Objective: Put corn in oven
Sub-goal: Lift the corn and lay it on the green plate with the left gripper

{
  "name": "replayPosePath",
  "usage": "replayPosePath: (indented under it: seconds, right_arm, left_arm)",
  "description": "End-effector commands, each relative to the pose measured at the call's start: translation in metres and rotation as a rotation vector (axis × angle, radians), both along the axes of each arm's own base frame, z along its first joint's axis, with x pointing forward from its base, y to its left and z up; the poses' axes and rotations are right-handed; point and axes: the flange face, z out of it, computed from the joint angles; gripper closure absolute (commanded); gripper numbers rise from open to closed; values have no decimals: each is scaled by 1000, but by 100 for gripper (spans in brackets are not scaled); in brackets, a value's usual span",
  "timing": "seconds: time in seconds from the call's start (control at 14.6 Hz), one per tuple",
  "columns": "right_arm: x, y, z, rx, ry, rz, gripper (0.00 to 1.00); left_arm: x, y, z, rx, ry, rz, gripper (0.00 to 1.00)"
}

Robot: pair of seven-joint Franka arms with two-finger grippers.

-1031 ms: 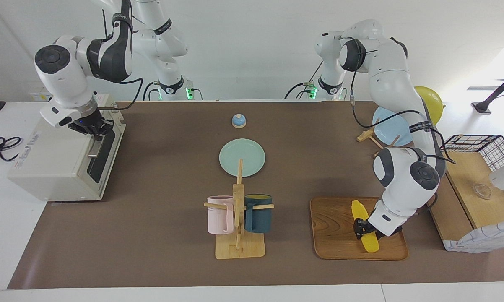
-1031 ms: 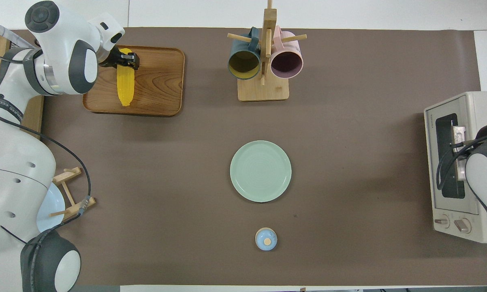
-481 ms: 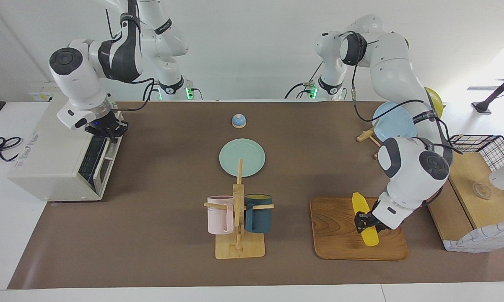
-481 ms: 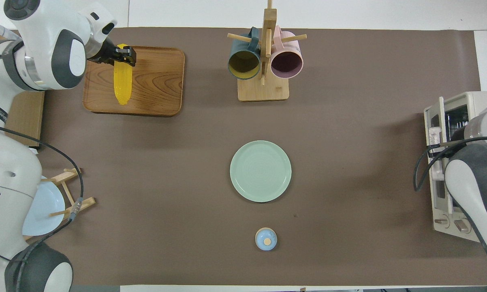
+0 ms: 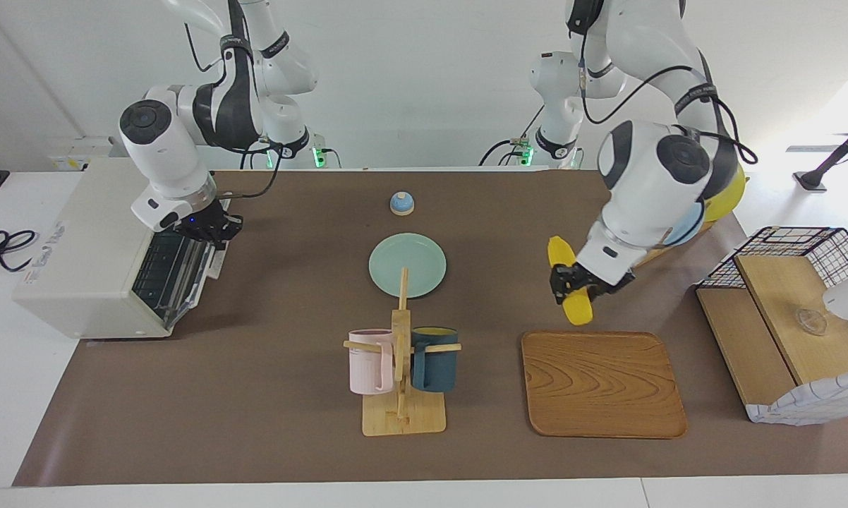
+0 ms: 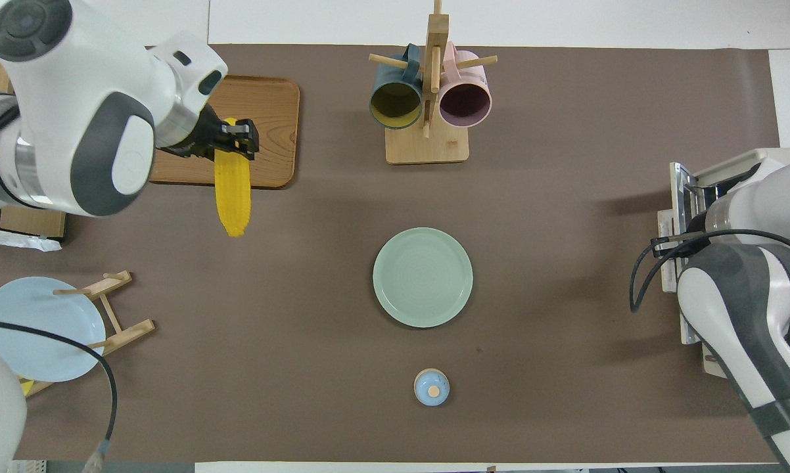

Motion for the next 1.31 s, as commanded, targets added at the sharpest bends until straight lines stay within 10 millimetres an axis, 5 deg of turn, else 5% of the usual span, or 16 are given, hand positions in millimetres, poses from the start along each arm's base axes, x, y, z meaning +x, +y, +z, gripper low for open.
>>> replayPosePath:
  seconds: [0.0,0.27,0.62,0.89,1.24]
  right_arm:
    - [2,-30,-57,-32,4,-7,100]
    - [-2,-11,-82,-27,-12,33,100]
    - [2,-5,-133,-11,13,31,100]
    - [9,9,-130,21,3,1,100]
    - [22,69,-97,60,9,-84,100]
  left_arm:
    - [-76,-53,-16,15,31,15,100]
    - [-138,-130,-36,-51,-63,44,100]
    - [-170,-195,-86,-102,-109,4,100]
    - [-182,-233,-145,-136,-139,0,100]
    - [-186,-239,-172,-122,-132,-19,100]
